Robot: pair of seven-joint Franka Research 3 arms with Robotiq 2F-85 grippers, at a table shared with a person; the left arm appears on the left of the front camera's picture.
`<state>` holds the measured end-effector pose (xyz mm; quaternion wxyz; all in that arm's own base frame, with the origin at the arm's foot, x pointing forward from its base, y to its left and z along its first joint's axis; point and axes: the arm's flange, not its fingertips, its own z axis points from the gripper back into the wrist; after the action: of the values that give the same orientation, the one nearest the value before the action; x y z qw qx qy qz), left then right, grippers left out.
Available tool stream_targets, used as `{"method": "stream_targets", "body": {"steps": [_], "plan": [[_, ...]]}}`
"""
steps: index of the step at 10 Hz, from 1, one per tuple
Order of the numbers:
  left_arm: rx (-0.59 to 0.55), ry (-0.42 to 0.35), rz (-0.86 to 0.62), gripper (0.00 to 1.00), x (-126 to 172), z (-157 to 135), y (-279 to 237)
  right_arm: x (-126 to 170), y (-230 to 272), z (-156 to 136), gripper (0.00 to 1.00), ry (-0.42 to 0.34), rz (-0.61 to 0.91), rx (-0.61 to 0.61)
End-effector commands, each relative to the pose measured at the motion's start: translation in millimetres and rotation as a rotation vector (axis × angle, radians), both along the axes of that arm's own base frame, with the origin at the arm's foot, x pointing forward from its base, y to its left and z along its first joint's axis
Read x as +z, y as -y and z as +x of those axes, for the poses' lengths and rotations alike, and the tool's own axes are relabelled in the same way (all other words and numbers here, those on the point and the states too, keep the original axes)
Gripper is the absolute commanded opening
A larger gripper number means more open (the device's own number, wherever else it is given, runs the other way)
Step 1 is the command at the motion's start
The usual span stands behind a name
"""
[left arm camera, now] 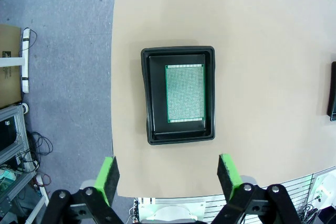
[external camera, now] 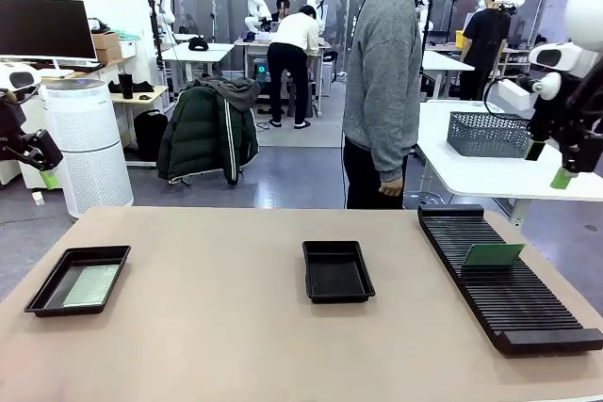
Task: Inspect and transfer BCBs to ESD trays.
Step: Pick up the Blank PCB from the PCB Rack and place it in the right ESD tray.
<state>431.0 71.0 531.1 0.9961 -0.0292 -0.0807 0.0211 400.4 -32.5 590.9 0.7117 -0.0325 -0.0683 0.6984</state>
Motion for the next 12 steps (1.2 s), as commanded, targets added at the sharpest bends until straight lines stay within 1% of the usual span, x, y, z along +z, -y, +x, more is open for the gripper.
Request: {"method": "stream_targets", "body": {"steps": [1,3,4,5,12], "plan": [[-0.004,0.002,0.001,1.00,-0.7,-0.2,-1.0,-11.6,17.5,-11.2,1.00,0.059,-0.003,0.049],[-0.004,0.002,0.001,1.00,-0.7,-0.2,-1.0,-16.6,26.5,-14.0,1.00,0.083,0.008,0.064],[-0.004,0.002,0.001,1.00,-0.7,-0.2,-1.0,-17.3,28.0,-14.0,1.00,0.140,0.016,0.075],[-0.004,0.002,0.001,1.00,-0.7,-0.2,-1.0,-7.6,20.8,-10.9,1.00,0.055,0.011,0.048],[-0.004,0.002,0.001,1.00,-0.7,-0.2,-1.0,-7.6,20.8,-10.9,1.00,0.055,0.011,0.048]]}}
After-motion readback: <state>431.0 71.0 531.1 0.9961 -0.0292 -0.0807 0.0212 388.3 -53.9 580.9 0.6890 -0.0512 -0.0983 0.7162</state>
